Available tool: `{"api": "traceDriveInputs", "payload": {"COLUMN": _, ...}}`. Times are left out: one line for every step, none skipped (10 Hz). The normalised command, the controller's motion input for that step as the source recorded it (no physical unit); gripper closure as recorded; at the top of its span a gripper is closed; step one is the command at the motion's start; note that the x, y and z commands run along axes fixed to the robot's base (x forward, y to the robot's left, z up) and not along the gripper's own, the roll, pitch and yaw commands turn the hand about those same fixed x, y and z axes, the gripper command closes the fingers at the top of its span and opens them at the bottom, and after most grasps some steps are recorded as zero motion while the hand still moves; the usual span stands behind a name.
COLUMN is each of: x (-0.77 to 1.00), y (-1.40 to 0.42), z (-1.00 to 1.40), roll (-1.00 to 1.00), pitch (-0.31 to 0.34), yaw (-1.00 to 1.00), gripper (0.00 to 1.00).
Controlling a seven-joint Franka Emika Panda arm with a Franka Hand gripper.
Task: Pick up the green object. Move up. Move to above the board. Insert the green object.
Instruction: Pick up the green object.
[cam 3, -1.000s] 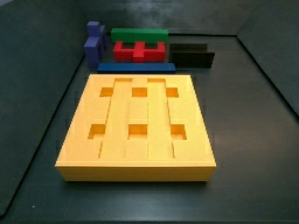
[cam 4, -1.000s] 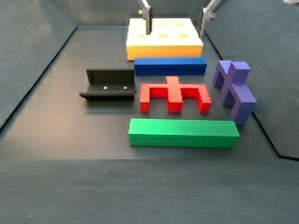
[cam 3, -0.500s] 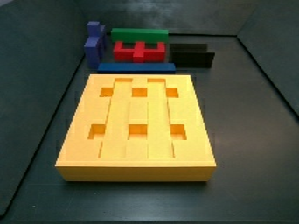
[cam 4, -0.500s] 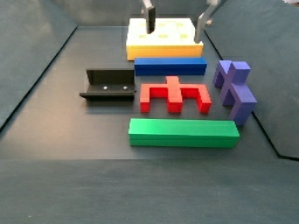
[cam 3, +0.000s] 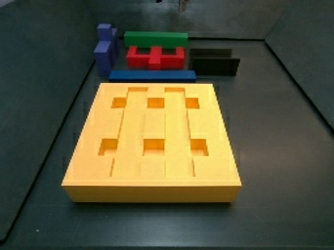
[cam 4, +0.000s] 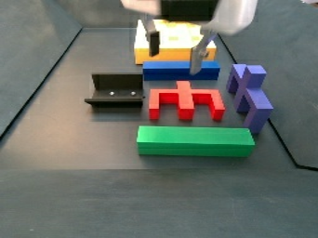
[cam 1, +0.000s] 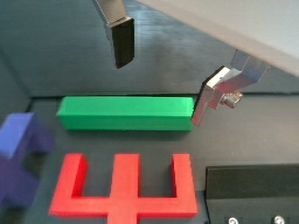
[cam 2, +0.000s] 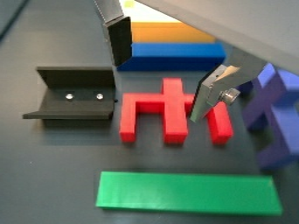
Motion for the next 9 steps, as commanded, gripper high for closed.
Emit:
{"api": "traceDriveInputs", "payload": {"x": 0.18, "y": 0.23, "z": -0.31, "roll": -0.09, "pitch": 0.000, "yaw": -0.72, "gripper": 0.00}}
{"api": "traceDriveInputs", "payload": {"x": 0.18, "y": 0.21, "z": -0.31, "roll": -0.09, "pitch": 0.000, "yaw": -0.75, "gripper": 0.00}}
{"api": "traceDriveInputs", "payload": {"x": 0.17, "y": 0.22, "z": -0.32, "roll": -0.08, "pitch": 0.000, "yaw": -0.75, "gripper": 0.00}}
{"api": "traceDriveInputs", "payload": {"x": 0.10, "y": 0.25, "z": -0.30, "roll": -0.08, "pitch": 0.000, "yaw": -0.70, "gripper": 0.00}}
{"api": "traceDriveInputs", "payload": {"x": 0.00, "y": 0.31, "z": -0.30, "roll": -0.07, "pitch": 0.000, "yaw": -0.65, "gripper": 0.00}}
{"api": "traceDriveInputs", "payload": {"x": 0.00, "y": 0.31, "z": -0.28, "roll": -0.08, "pitch": 0.000, "yaw": -0.64, "gripper": 0.00}}
{"api": "traceDriveInputs", "payload": {"x": 0.01, "y": 0.29, "z": -0.19, "roll": -0.17, "pitch": -0.030, "yaw": -0.57, "gripper": 0.00}}
{"api": "traceDriveInputs", "payload": {"x": 0.01, "y": 0.26, "z": -0.19, "roll": -0.15, "pitch": -0.023, "yaw": -0.61, "gripper": 0.00}}
{"api": "traceDriveInputs", "payload": {"x": 0.00, "y": 0.25, "z": -0.21, "roll": -0.13, "pitch": -0.011, "yaw": -0.63, "gripper": 0.00}}
